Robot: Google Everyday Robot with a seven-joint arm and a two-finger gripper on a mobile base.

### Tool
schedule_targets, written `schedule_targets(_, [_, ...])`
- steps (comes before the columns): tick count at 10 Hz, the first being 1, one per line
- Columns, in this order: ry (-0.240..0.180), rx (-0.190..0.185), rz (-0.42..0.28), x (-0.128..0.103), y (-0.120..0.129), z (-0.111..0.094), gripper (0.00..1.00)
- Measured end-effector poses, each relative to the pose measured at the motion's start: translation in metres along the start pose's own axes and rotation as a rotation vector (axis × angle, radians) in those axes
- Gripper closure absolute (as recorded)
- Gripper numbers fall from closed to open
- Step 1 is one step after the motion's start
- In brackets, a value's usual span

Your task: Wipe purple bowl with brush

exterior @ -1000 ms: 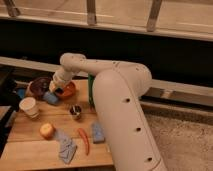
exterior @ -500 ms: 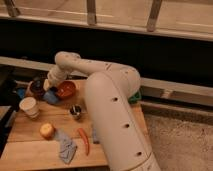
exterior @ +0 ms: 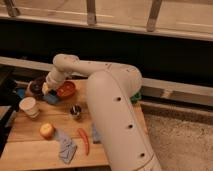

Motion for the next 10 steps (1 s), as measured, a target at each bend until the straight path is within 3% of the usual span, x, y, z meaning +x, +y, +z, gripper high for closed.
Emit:
schedule_targets(6, [-0.034, 0.065, 0.029, -0.015, -0.030, -0.021, 1.00])
schedule_targets(10, [-0.038, 0.072, 0.031, -0.021, -0.025, -0.020, 1.00])
